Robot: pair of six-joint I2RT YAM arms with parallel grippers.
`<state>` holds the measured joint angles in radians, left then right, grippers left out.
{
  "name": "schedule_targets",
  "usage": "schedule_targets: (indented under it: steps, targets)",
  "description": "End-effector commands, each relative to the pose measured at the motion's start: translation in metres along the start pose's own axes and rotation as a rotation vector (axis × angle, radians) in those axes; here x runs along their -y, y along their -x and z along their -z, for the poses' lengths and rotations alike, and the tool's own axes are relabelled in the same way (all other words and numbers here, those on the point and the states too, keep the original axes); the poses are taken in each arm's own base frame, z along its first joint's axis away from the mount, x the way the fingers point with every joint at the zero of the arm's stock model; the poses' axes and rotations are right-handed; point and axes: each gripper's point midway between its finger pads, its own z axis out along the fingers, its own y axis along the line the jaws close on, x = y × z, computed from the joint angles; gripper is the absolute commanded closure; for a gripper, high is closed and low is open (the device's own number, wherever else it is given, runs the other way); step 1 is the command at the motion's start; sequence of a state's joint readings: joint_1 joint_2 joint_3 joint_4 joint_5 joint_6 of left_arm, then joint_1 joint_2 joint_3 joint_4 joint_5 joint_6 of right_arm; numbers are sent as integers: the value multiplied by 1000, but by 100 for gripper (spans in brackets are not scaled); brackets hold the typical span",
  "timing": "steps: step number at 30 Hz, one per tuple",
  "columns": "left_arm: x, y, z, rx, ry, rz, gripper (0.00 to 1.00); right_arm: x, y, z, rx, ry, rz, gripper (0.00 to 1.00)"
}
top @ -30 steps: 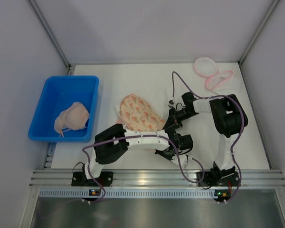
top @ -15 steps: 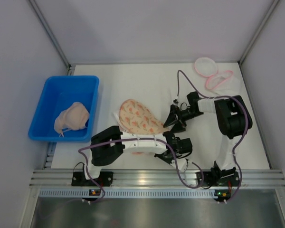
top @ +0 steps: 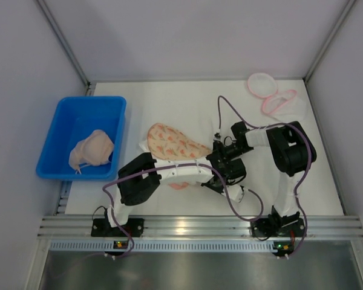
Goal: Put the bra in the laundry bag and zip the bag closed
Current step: Zip the laundry bag at the center of the board.
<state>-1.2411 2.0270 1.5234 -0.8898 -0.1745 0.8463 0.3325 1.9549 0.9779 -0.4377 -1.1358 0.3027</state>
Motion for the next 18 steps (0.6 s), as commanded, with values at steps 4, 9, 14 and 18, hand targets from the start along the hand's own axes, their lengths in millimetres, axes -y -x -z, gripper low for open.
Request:
schedule_targets:
  steps: [4, 9, 14, 18]
  targets:
    - [-19, 26, 20, 110, 73, 2, 89, -10, 18, -11, -6, 44, 48, 87]
    - [-22, 30, 69, 212, 143, 120, 40, -10, 18, -10, -8, 55, 36, 100]
    - [-6, 5, 136, 358, 219, 268, 6, -10, 17, -9, -9, 62, 28, 100]
    - [5, -37, 150, 386, 289, 397, 2, -9, 16, -9, -12, 67, 23, 100]
